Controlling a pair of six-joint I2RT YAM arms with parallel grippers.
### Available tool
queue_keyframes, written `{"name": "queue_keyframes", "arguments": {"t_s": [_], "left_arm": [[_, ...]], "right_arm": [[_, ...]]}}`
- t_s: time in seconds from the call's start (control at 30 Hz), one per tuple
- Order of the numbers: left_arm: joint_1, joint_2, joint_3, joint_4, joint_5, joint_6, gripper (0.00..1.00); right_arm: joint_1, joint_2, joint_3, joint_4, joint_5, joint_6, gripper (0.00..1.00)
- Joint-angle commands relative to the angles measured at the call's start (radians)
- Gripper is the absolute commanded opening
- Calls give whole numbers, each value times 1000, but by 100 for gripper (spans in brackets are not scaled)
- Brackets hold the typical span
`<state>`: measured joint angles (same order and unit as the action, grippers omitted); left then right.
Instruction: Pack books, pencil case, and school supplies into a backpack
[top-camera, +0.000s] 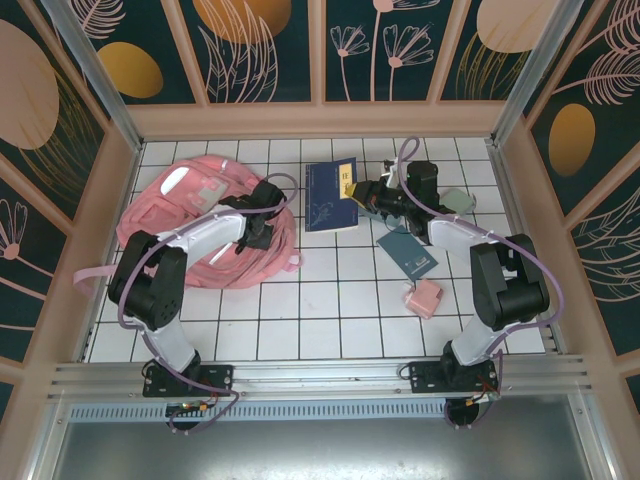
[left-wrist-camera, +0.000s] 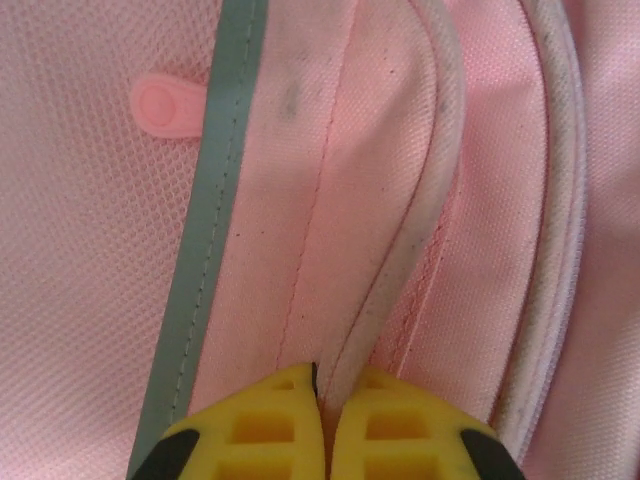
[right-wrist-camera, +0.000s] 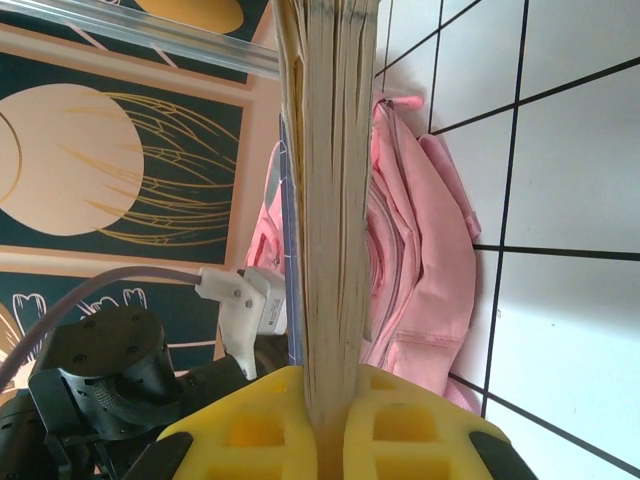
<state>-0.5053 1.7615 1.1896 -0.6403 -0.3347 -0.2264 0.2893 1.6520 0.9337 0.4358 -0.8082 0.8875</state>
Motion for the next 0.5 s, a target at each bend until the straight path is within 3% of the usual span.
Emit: {"name": "queue_keyframes", "arguments": {"t_s": [0.0, 0.47], "left_arm": [[-8, 2, 51, -46, 2, -20, 0], [31, -17, 398, -89, 286, -126, 0]], "right_arm": [[7, -12, 2, 18, -4, -24, 0], [53, -1, -41, 128, 93, 59, 0]]}}
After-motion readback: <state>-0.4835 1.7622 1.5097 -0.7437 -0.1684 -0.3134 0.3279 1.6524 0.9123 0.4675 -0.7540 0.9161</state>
